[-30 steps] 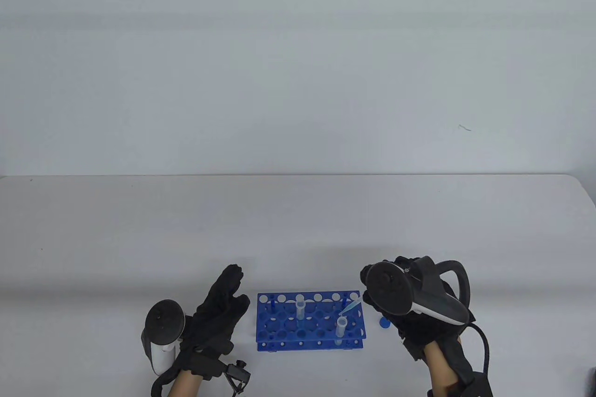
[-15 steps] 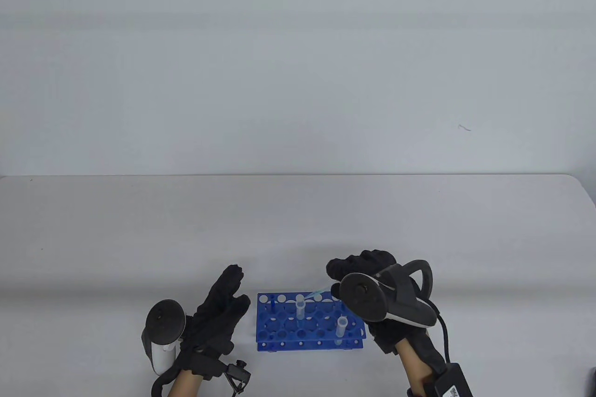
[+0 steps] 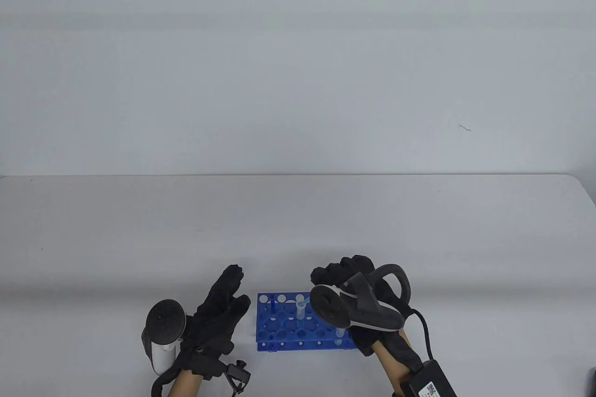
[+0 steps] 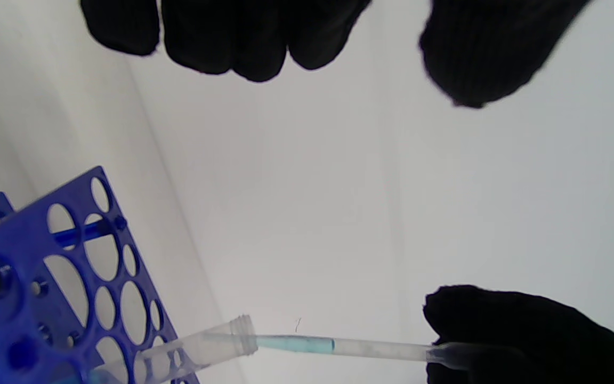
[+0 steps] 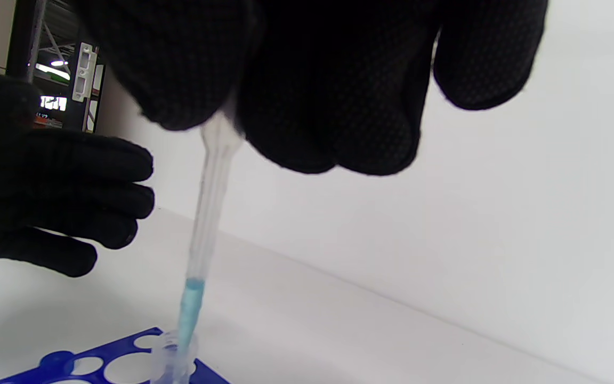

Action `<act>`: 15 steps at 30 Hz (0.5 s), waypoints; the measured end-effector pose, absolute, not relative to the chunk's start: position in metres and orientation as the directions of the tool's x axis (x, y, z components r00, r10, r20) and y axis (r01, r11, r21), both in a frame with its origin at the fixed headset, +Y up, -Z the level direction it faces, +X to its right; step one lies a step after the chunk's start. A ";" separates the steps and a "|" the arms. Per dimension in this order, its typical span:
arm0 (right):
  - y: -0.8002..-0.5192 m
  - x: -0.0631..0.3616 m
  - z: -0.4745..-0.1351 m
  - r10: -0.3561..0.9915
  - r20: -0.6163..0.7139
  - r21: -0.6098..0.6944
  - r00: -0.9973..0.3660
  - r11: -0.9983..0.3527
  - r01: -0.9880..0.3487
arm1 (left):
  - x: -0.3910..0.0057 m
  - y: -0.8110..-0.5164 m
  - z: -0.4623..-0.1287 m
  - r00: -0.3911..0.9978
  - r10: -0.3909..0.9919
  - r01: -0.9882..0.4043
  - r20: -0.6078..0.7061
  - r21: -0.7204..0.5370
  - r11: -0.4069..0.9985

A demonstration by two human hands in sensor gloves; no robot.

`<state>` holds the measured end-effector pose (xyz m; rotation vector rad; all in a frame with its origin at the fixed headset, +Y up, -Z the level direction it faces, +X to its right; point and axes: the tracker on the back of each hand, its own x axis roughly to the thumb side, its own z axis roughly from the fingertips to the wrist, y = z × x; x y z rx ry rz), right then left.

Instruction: Press a plastic transfer pipette bulb to move liquid between test tubes

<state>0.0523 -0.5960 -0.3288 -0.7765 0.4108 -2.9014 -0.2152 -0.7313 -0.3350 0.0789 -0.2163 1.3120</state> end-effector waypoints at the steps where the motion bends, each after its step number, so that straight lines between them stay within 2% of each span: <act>1: -0.597 0.051 -0.328 -0.184 0.473 -0.295 -0.862 -0.955 0.042 | -0.215 -0.731 -0.335 0.239 0.950 -0.964 0.202 -0.064 0.257; 15: -0.602 0.043 -0.324 -0.284 0.454 -0.423 -0.844 -0.903 0.077 | -0.215 -0.731 -0.335 0.241 0.949 -0.964 0.205 -0.065 0.259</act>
